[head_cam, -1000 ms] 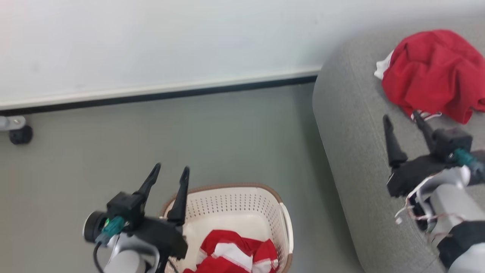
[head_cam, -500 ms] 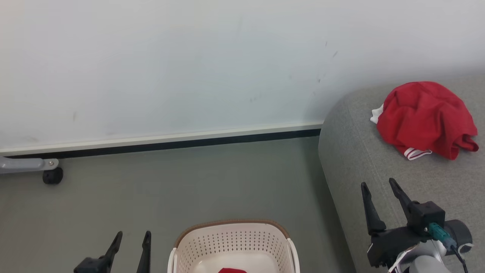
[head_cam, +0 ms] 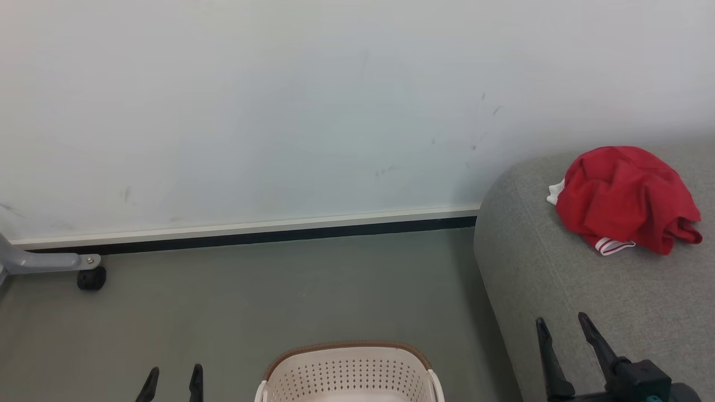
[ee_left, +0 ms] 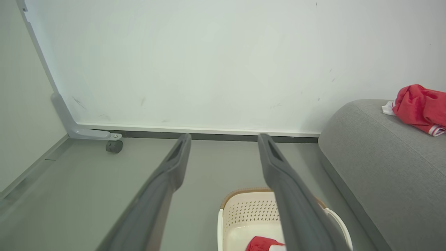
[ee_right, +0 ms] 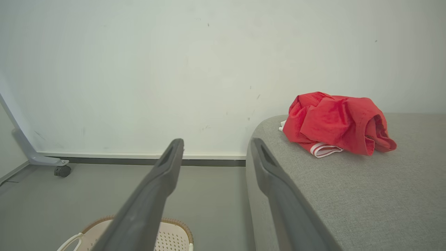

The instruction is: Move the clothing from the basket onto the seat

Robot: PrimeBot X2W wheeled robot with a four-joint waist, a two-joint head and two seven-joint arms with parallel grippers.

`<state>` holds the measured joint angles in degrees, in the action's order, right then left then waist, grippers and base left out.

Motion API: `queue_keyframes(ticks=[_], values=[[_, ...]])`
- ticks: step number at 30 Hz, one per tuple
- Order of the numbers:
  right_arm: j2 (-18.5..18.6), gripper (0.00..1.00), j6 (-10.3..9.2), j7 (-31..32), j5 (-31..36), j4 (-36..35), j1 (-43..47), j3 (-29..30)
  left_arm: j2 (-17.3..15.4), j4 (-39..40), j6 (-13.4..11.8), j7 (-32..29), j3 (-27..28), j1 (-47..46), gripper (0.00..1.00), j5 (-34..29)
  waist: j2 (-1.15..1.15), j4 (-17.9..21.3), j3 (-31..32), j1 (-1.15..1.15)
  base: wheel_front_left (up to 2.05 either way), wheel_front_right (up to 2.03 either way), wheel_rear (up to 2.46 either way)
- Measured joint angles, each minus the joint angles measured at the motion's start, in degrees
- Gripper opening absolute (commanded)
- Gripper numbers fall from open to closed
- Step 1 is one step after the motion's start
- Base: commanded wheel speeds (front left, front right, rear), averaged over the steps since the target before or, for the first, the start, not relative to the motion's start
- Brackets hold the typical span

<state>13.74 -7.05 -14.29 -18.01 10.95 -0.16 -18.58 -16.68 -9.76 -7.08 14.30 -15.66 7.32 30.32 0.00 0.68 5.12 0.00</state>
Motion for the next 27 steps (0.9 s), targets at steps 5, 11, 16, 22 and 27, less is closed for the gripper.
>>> queue_keyframes(ticks=[5,11,16,22,27], values=[[0.0,1.0,-0.01,0.0,0.6,-2.5,2.0,1.4,0.2,1.8,0.0,0.0,1.5,1.1,1.0,-1.3,0.0,0.1,-0.1,0.0,0.0,0.0,0.0],[-0.3,1.0,-0.08,0.0,1.5,-4.7,2.6,2.8,0.6,3.3,0.0,0.0,2.2,1.5,1.0,-2.3,0.0,0.4,-0.5,0.0,0.0,0.0,0.0],[-1.2,1.0,-0.09,0.0,2.5,-6.1,3.4,3.6,0.8,4.0,0.0,0.0,2.7,1.6,1.0,-2.7,0.0,0.4,-0.9,0.0,0.0,0.0,0.0],[-1.9,1.0,-0.09,0.0,3.7,-7.2,3.7,5.1,1.1,4.7,0.0,0.0,3.1,1.8,1.0,-3.3,0.0,0.3,-1.4,0.0,0.0,0.0,0.0],[-2.3,1.0,-0.09,0.0,4.1,-8.0,4.3,5.9,1.4,5.3,0.0,0.0,3.6,2.2,1.0,-3.8,0.0,0.2,-1.8,0.0,0.0,0.0,0.0]])
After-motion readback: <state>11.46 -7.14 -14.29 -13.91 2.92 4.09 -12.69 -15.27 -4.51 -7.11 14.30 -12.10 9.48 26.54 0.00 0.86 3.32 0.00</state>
